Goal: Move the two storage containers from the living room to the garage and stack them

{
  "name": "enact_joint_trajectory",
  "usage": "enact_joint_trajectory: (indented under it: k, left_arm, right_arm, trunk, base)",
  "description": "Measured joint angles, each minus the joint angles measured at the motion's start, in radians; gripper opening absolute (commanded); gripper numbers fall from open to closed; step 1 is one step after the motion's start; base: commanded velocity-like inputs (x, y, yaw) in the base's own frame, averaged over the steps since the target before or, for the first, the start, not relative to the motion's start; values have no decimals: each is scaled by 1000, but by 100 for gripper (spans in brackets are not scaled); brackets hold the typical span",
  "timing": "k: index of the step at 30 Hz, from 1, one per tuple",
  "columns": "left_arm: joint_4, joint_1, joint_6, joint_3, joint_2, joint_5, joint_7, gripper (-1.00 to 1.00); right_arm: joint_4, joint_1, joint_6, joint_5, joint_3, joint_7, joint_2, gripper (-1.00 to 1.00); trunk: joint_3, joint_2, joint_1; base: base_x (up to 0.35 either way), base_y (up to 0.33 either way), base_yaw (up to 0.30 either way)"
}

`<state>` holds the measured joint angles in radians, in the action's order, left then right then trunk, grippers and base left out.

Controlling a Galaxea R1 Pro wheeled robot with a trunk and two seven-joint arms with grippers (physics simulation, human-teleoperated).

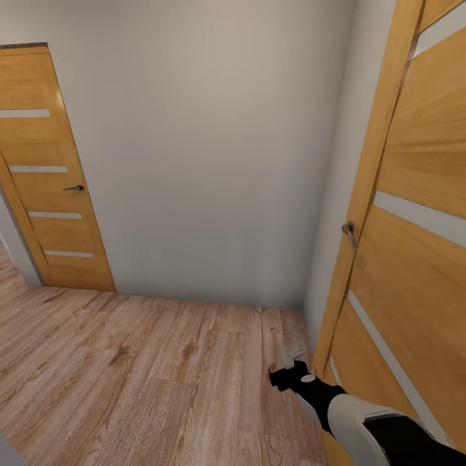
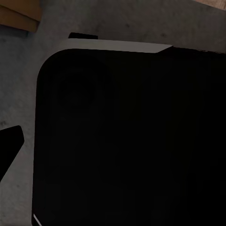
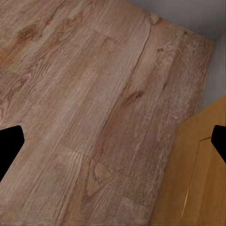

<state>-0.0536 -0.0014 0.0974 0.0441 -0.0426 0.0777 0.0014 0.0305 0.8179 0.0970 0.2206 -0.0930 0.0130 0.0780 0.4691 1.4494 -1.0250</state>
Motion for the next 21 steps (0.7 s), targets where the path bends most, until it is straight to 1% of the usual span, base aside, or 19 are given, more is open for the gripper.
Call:
enact_joint_trajectory:
  k: [2,6,14,17,21]
  left_arm:
    - [0,0,0,0,0,0,0,100]
    - [0,0,0,0,0,0,0,100]
    - [0,0,0,0,0,0,0,100]
    - [0,0,0,0,0,1,0,100]
    - [0,0,0,0,0,0,0,100]
  right_arm:
    - [0,-24,-1,1,0,0,0,100]
    - [-1,-50,-2,1,0,1,0,100]
    - [0,-61,-12,0,1,3,-2,100]
    - [-1,-60,-42,0,0,3,-2,100]
    - [0,-60,-107,-1,0,3,2,100]
  trunk:
    - [0,0,0]
    - [0,0,0]
    - [0,0,0]
    - [0,0,0]
    - [0,0,0]
  base:
    - [0,0,0]
    - [0,0,0]
    - [0,0,0]
    - [0,0,0]
    - [0,0,0]
